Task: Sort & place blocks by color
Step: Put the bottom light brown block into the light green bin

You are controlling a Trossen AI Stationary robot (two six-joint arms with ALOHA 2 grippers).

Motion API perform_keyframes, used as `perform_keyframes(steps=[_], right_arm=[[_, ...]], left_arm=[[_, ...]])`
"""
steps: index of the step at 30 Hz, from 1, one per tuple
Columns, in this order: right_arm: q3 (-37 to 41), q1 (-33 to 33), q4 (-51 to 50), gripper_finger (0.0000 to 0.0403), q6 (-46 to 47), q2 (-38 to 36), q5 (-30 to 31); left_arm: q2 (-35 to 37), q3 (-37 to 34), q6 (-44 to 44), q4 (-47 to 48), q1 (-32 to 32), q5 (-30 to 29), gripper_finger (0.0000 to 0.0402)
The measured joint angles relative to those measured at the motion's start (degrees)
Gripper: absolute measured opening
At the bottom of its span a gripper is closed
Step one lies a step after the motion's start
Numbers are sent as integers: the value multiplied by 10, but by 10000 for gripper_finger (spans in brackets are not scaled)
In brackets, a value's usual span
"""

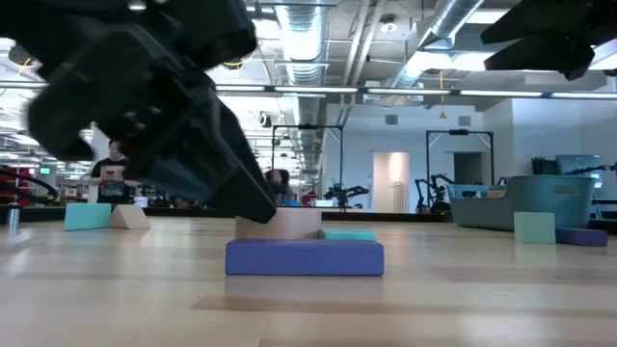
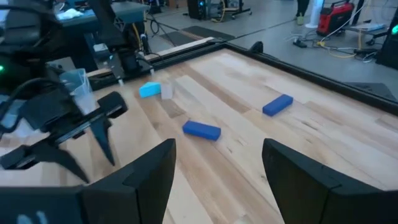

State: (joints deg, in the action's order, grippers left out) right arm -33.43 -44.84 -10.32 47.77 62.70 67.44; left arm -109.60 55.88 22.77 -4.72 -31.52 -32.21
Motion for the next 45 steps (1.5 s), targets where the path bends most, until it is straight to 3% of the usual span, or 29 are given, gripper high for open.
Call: perform_keyframes(steps=[7,14,23,29,39,45], right_arm=[[0,-2,0,264,9,0,-3],[0,-6,1,264,9,0,-4],[0,-18,2,264,18,1,-10],[0,-30,5,264,19,4,-11],[0,-31,10,264,19,4,-14],[0,-31,10,264,19,4,-14]], left_arm=[[0,0,-59,-32,28,62,100],[0,0,-80,-44,33,75,15],[1,1,-64,-42,33,79,4],[1,0,-40,-43,32,80,35],[-1,-1,-47,-39,32,46,187],[-2,-1,-107,-82,32,32,225]])
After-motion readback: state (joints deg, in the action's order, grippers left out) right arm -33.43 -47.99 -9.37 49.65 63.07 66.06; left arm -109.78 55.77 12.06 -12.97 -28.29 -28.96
